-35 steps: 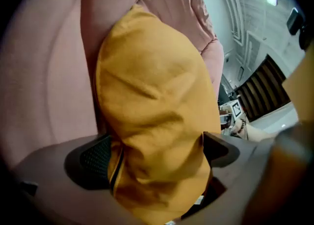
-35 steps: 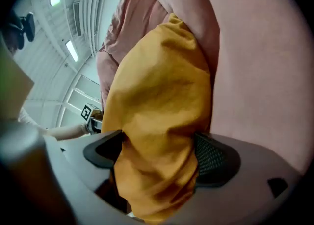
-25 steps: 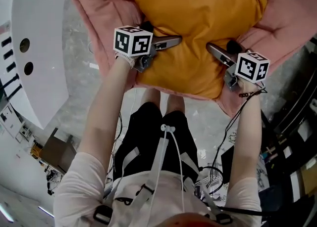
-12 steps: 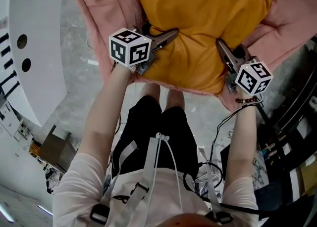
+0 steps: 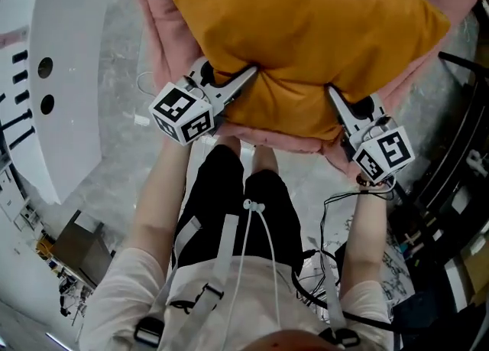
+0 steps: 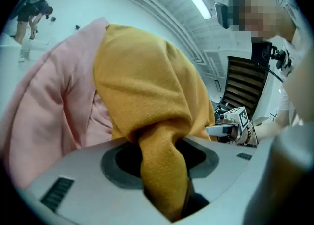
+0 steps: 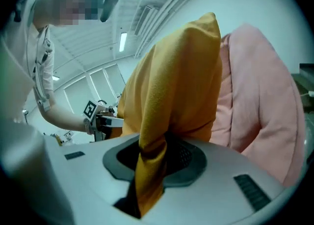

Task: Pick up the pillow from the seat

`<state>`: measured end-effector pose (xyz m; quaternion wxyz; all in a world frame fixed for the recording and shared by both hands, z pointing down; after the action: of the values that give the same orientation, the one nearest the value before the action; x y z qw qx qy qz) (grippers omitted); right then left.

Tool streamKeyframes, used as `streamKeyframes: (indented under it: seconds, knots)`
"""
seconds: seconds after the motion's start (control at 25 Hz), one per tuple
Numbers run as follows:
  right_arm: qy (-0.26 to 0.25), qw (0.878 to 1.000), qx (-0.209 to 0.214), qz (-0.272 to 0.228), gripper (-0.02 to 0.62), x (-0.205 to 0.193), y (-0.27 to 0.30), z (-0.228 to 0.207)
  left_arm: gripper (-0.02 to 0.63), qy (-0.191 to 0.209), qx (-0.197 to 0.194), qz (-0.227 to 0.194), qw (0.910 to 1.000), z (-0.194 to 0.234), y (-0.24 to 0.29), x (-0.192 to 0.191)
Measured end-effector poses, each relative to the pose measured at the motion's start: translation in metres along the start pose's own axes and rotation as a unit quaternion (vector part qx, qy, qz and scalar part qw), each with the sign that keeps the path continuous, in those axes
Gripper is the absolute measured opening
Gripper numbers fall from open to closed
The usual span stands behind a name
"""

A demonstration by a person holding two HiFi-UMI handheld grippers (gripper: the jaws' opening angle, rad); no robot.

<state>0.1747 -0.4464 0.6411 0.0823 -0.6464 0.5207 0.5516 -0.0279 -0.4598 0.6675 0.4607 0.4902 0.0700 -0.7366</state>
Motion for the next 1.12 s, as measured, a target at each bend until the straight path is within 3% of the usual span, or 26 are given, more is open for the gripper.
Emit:
streamKeyframes:
  seconds: [0.16, 0.4, 0.64, 0.88, 1.12]
  knots:
    - [-0.052, 0.997, -0.016, -0.06, 0.11, 0.06, -0.024, 0.011, 0.206, 0.053, -0.003, -0.066, 0.9964, -0.023, -0.01, 0.063]
    - [-0.108, 0.984, -0.035, -0.135, 0.11, 0.159, -0.082, 0.042, 0.204, 0.127, -0.003, -0.134, 0.9828, -0.089, -0.042, 0.165]
    - [-0.18, 0.956, -0.038, -0.227, 0.114, 0.273, -0.146, 0.078, 0.201, 0.212, -0.01, -0.22, 0.9521, -0.159, -0.078, 0.286]
    - [-0.224, 0.937, -0.049, -0.263, 0.115, 0.33, -0.187, 0.118, 0.199, 0.245, -0.02, -0.269, 0.9312, -0.204, -0.113, 0.34]
    - [-0.23, 0.93, -0.067, -0.277, 0.117, 0.343, -0.201, 0.168, 0.201, 0.249, -0.035, -0.28, 0.9265, -0.219, -0.153, 0.355]
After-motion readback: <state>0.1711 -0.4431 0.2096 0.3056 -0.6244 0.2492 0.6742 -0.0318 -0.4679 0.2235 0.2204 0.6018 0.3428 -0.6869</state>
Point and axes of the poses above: the fingertips, and each gripper's own axes: y forward along the fingers, z to its left, x out of its top, the point moved 3 cm from there along -y, backward along the fingers, and after that the axes turned 2 degrees about z, right-handed, at the moved point
